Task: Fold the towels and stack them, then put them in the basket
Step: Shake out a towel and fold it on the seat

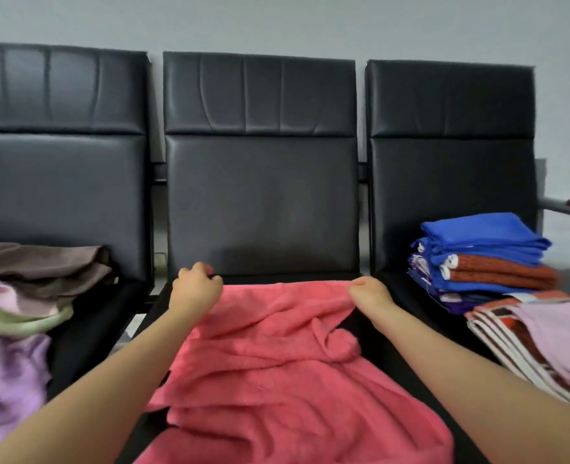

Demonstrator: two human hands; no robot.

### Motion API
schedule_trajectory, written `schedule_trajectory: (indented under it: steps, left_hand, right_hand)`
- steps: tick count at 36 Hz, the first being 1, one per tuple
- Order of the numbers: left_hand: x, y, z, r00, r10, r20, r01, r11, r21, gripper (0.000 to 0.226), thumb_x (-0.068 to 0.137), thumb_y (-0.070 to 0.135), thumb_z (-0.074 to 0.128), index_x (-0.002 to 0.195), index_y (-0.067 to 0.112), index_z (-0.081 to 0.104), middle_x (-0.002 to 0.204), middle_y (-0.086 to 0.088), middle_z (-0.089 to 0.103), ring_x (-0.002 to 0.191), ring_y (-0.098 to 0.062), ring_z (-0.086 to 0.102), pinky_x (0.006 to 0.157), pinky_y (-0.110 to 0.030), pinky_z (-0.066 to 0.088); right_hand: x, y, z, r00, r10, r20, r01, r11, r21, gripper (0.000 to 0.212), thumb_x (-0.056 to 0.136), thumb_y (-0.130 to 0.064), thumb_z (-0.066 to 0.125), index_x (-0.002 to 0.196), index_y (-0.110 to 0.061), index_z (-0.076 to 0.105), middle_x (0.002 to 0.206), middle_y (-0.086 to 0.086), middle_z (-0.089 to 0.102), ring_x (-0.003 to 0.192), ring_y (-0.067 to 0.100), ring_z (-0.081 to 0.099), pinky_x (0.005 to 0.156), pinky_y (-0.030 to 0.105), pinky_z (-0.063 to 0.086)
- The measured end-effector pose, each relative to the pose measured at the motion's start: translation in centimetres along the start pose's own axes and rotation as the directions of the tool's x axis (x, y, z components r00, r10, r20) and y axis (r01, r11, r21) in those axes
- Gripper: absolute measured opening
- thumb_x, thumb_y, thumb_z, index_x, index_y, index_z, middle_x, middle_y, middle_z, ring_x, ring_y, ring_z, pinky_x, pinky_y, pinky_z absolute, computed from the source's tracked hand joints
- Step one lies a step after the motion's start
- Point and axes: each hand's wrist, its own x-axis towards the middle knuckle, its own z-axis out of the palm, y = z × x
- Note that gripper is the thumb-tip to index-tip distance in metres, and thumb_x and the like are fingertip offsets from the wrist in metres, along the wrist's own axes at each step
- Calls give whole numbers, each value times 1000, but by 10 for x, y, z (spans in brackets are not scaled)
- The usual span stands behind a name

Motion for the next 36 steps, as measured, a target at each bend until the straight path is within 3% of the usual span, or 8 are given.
schedule_trajectory:
  steps: [2, 7, 13, 17, 21, 27, 32, 36]
  left_hand:
    - [-29, 17, -7, 997, 83, 9, -82, 991, -103, 28, 85, 21, 48, 106, 11, 63, 111, -21, 60, 100, -39, 57, 87, -40, 46]
    - [-107, 43, -12, 961, 271, 58, -244, 928, -282, 23, 88, 15, 55, 108, 18, 64, 102, -3, 62, 89, -17, 57, 78, -24, 39]
    - [-164, 21, -26, 876, 470, 106, -450, 877, -171, 16, 85, 16, 57, 98, 17, 65, 88, 1, 62, 79, -13, 52, 78, -31, 43]
    - [-190, 4, -44, 819, 526, 231, -505, 851, -146, 6, 87, 18, 57, 85, 21, 61, 72, 10, 58, 72, -12, 55, 68, -28, 41]
    - [-211, -9, -51, 722, 581, 376, -574, 806, -143, 11, 91, 22, 59, 81, 28, 59, 74, 11, 63, 71, -9, 57, 69, -27, 44]
    - [-242, -19, -45, 563, 641, 522, -692, 710, -126, 6, 87, 24, 63, 91, 19, 64, 84, 7, 61, 74, -5, 52, 71, -23, 43]
    - [-248, -20, -47, 582, 663, 471, -712, 695, -97, 7, 87, 24, 64, 92, 20, 64, 83, 12, 55, 73, 2, 47, 74, -22, 41]
    - [-254, -23, -45, 600, 671, 435, -716, 694, -83, 13, 87, 28, 62, 96, 19, 64, 96, 2, 58, 90, -10, 52, 85, -25, 41]
  right_hand:
    - [-31, -5, -6, 996, -50, 80, 45, 997, 64, 26, 88, -9, 49, 65, -18, 55, 74, 9, 60, 75, 26, 59, 65, 31, 48]
    - [-111, -18, -22, 898, -262, 353, 234, 965, 121, 31, 96, -10, 49, 72, -20, 64, 59, -6, 62, 46, 3, 56, 44, 15, 41]
    - [-179, -24, -57, 752, -396, 527, 443, 896, 41, 24, 95, -11, 51, 82, -20, 69, 71, -5, 66, 61, 7, 59, 61, 19, 48]
    - [-207, 1, -72, 655, -415, 632, 591, 802, -86, 9, 91, -32, 64, 95, -26, 69, 92, -6, 69, 80, 3, 59, 81, 20, 47]
    - [-222, 37, -80, 586, -409, 699, 742, 617, -262, 45, 84, -48, 67, 124, -30, 59, 123, -16, 54, 115, 0, 46, 102, 21, 36]
    - [-226, 57, -79, 697, -437, 568, 651, 718, -247, 52, 78, -48, 74, 126, -34, 57, 99, -13, 53, 86, -2, 48, 84, 19, 41]
    - [-230, 51, -78, 755, -340, 561, 551, 793, -260, 30, 78, -41, 76, 102, -33, 61, 80, -16, 49, 71, -1, 44, 71, 20, 37]
    - [-232, 44, -76, 746, -302, 594, 531, 807, -257, 22, 77, -35, 77, 87, -24, 61, 76, -9, 49, 68, 8, 43, 65, 28, 36]
